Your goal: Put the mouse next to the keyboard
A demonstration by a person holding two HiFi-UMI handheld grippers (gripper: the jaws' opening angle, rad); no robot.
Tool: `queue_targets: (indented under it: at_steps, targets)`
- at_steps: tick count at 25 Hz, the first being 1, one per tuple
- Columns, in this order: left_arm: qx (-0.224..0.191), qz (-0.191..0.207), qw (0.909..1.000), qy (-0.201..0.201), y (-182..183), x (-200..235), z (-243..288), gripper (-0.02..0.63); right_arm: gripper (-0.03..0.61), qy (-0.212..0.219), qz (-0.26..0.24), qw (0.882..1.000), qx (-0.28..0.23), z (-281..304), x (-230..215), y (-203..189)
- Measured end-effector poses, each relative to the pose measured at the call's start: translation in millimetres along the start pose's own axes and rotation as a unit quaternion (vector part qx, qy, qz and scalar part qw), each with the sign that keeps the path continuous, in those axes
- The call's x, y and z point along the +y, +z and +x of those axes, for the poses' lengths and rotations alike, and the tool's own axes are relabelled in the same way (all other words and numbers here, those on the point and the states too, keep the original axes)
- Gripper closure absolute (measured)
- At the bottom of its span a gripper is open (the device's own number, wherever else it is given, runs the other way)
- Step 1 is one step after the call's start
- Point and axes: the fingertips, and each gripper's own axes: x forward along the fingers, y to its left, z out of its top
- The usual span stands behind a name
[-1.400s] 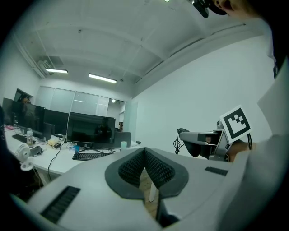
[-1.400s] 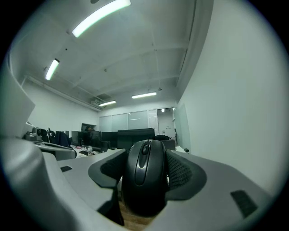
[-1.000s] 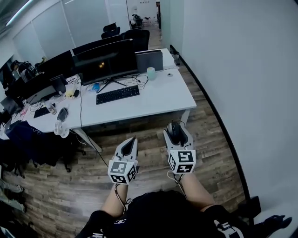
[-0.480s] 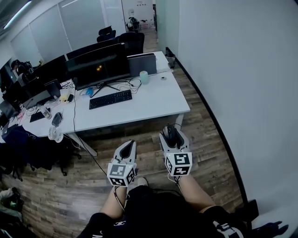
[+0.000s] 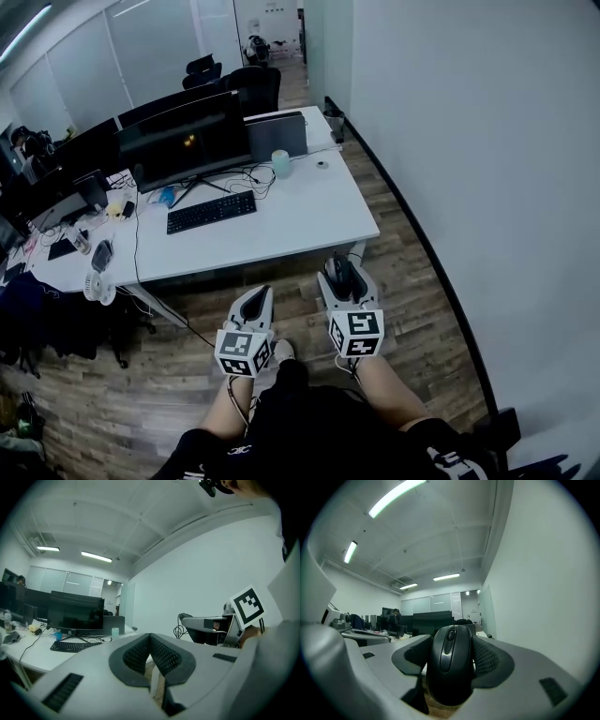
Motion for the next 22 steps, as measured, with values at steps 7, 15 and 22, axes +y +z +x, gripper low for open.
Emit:
queue_targets:
  at_steps: [7, 15, 22]
  targets:
    - [0.007, -0.004, 0.9999, -0.009, 0, 70, 79, 0.601, 0.290, -0.011, -0.002, 1.000, 0.002, 97, -13, -1]
    - [0.001, -0.011, 0.9998, -0.016, 31, 185, 179, 0.601, 0.290, -0.014, -0.014, 1.000, -0.004, 246, -11, 27]
    - [-0.001, -0.028, 0.9995, -0.014, 42, 278, 248, 0.601, 0.290, -0.010, -0.018, 1.000, -0.010, 361, 1, 39]
